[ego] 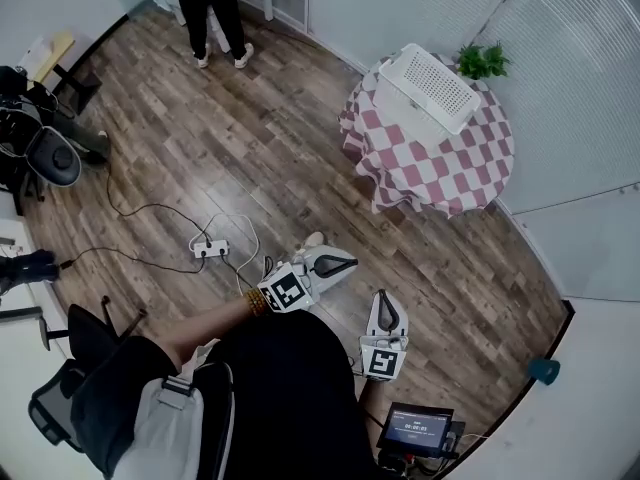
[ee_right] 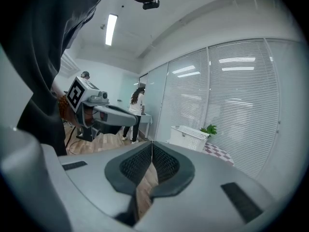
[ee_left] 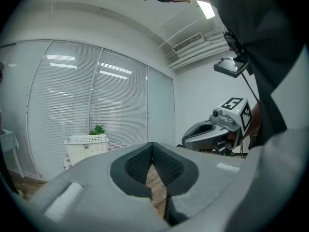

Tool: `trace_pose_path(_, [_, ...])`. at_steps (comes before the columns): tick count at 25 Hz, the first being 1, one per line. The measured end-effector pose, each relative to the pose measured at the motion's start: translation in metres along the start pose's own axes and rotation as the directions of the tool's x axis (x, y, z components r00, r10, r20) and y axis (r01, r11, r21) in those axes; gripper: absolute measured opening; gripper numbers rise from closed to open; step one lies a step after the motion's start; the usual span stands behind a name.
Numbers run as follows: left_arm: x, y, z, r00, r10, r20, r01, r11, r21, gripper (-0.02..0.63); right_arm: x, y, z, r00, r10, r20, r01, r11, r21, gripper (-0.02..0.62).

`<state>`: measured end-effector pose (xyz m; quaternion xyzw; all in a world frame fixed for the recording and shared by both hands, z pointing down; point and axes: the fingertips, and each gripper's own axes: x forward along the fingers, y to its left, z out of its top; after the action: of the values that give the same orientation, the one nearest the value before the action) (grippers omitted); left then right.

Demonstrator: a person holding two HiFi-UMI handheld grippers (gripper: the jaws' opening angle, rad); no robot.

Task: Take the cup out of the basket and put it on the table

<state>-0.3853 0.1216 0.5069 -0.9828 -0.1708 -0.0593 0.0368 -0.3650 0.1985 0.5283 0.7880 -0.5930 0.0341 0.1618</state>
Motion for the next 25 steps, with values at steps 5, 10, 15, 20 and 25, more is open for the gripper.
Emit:
trace_pose_path(5, [0.019, 0.049, 0.006, 1.0, 0.003, 0.028, -0.002, 1.0, -0.024, 0.005, 0.048, -0.019, 0.022, 0.999, 0.046, -0.02, -0.047, 0.999, -0.009, 0.009])
trace_pose_path(10, [0.034, 0.1, 0.001, 0.999, -0.021, 0.036, 0.021, 1.0, -0.016, 0.005, 0.092, -0.03, 0.029, 0.996, 0.072, -0.053, -0.067, 0.994, 0.091, 0.009])
trace_pose_path(15, [0.045, 0.151, -0.005, 0.999, -0.001, 0.037, 0.003, 0.999, -0.035, 0.005, 0.137, -0.035, 0.032, 0.988, 0.129, -0.085, -0.123, 0.99, 0.072, 0.009])
trace_pose_path(20, [0.055, 0.193, -0.007, 0.998, -0.019, 0.052, 0.023, 0.997, -0.068, 0.005, 0.178, -0.054, 0.046, 0.989, 0.123, -0.088, -0.116, 0.99, 0.076, 0.009])
trace_pose_path(25, [0.073, 0.234, -0.013, 0.998, -0.037, 0.06, 0.041, 0.996, -0.075, 0.005, 0.204, -0.067, 0.051, 0.987, 0.104, -0.119, -0.095, 0.993, 0.074, 0.009])
